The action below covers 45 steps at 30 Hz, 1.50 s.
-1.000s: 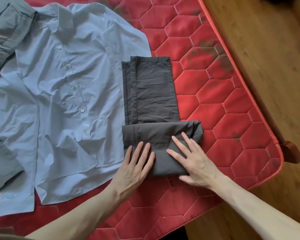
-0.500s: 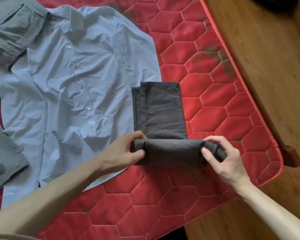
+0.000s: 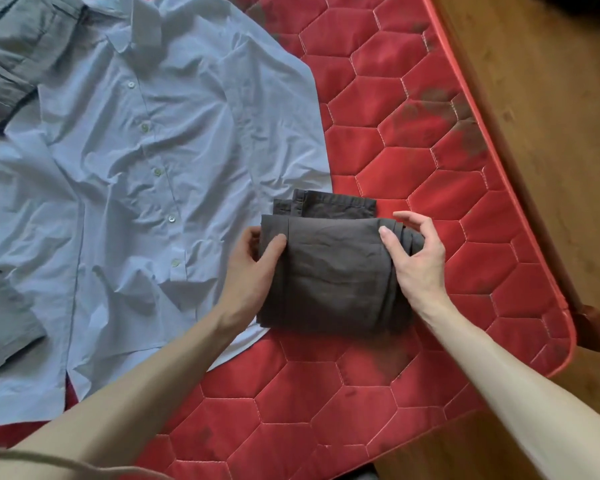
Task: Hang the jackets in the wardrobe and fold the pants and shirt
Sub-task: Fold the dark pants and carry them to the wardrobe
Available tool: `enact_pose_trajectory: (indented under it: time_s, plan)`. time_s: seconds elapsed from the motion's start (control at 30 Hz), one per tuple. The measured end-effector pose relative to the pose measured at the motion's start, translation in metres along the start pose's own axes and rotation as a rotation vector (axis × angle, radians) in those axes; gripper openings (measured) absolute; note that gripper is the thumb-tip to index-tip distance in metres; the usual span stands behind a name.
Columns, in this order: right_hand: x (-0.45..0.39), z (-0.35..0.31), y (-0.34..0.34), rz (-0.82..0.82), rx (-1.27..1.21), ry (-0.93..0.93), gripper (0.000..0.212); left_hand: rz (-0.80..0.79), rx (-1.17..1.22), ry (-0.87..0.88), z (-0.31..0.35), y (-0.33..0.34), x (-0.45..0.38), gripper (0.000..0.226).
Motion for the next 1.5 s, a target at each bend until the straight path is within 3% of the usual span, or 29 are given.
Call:
enact_pose_trajectory:
  time_s: [0.1,0.2,0.33,0.4,0.53,0.67,0.73,0.83,0.93,1.1,1.4,1.5]
  plan:
    - [-0.015,0.011,0.011,0.027,-0.015,0.009,0.024,-0.015,-0.083,0.007,0.002,0.010,-0.017,0.029]
    - [-0.024,0.021,0.021,0.006,0.019,0.034,0.023,0.000,-0.142,0.041,0.006,0.014,-0.030,0.028]
    - [-0.027,0.023,0.025,-0.011,0.227,0.018,0.026,0.196,-0.390,0.102,0.006,0.010,-0.036,0.031]
    - [-0.020,0.023,0.015,0.067,0.330,0.047,0.035,0.220,-0.335,-0.011,-0.002,0.011,-0.033,0.036]
    - [0.022,0.028,-0.011,0.221,0.326,0.295,0.050,0.163,-0.249,-0.261,-0.019,0.012,-0.024,0.049]
    - [0.050,0.029,0.010,-0.069,0.301,0.422,0.076,-0.005,-0.244,-0.320,-0.028,0.011,-0.025,0.062]
    - [0.048,0.028,0.017,-0.140,0.244,0.434,0.067,-0.110,-0.133,-0.342,-0.028,0.010,-0.029,0.063]
    - [0.039,0.031,0.029,-0.221,-0.080,0.533,0.057,-0.246,-0.006,-0.369,-0.024,0.008,-0.027,0.054]
    - [0.037,0.025,0.041,-0.335,-0.291,0.569,0.051,-0.267,0.028,-0.352,-0.016,-0.001,-0.016,0.056]
    - [0.024,-0.023,0.029,-0.367,-0.333,0.473,0.061,-0.242,0.128,-0.357,0.006,-0.019,0.023,0.063]
    - [0.020,-0.165,0.000,-0.410,-0.409,0.429,0.037,-0.140,0.231,-0.239,0.091,-0.053,0.121,0.060]
    - [0.021,-0.214,-0.020,-0.373,-0.386,0.390,0.043,-0.112,0.228,-0.228,0.118,-0.061,0.152,0.062]
Point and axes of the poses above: each hand's wrist, its own x-axis away from the middle knuckle, its own y-axis out of the palm, z = x × y, the point moved 8 cm from there along -x, towards the middle knuckle, and after that the axes turned 11 degrees about -y, right-handed, at the moved point
